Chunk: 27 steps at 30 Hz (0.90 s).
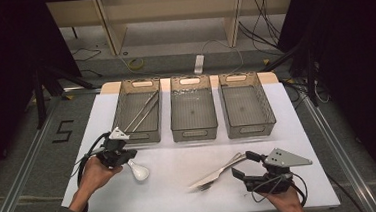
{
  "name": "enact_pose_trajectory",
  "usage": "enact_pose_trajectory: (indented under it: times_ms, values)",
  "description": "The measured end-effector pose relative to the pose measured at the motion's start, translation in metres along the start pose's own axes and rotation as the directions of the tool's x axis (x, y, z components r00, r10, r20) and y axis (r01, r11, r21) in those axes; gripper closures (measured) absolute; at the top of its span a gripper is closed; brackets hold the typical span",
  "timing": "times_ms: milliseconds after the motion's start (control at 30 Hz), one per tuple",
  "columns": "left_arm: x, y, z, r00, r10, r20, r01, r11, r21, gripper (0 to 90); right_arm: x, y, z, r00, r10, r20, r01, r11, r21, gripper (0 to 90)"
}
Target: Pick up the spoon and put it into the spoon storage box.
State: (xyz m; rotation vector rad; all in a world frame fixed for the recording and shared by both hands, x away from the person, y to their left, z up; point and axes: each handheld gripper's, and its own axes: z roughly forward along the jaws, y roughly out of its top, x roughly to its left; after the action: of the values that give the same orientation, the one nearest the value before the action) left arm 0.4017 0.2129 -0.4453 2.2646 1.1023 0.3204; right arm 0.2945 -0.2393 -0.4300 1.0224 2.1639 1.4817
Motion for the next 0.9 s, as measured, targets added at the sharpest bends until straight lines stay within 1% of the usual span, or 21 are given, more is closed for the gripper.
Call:
enact_pose_trajectory:
  times_ms: [67,233,400,433,533,667,767,900]
  values:
    - [0.003,0.0,0.003,0.9999,-0.009,-0.008,0.01,0.9998,0.019,89.0,0.001,0.0,0.001,1.0,-0.003,-0.001,0.003,1.0,-0.001,24.9]
    - [0.014,-0.001,0.012,0.9991,-0.039,-0.017,0.039,0.9985,0.038,89.1,0.001,0.0,0.002,1.0,-0.006,-0.005,0.006,1.0,0.006,25.0]
    - [0.023,-0.003,0.022,0.9979,-0.061,-0.024,0.062,0.9945,0.084,89.2,0.001,0.0,0.001,1.0,-0.002,-0.003,0.002,1.0,0.006,25.0]
    - [0.024,-0.003,0.022,0.9979,-0.059,-0.027,0.062,0.994,0.091,89.2,0.001,0.0,0.001,1.0,-0.006,-0.004,0.006,1.0,0.006,24.9]
    - [0.029,-0.004,0.025,0.9968,-0.074,-0.031,0.077,0.9915,0.105,89.2,0.001,0.0,0.001,1.0,-0.005,-0.003,0.005,1.0,0.007,25.0]
    - [0.03,-0.004,0.025,0.9964,-0.079,-0.031,0.082,0.9885,0.127,89.2,0.001,0.0,0.001,1.0,-0.004,-0.002,0.004,1.0,0.005,25.0]
    - [0.03,-0.005,0.024,0.996,-0.08,-0.04,0.085,0.9849,0.151,89.2,0.001,0.0,0.001,1.0,-0.005,-0.001,0.005,1.0,0.005,25.0]
    - [0.031,-0.01,0.018,0.994,-0.093,-0.058,0.103,0.9757,0.194,89.2,0.001,0.0,0.001,1.0,-0.006,0.002,0.006,1.0,0.002,25.0]
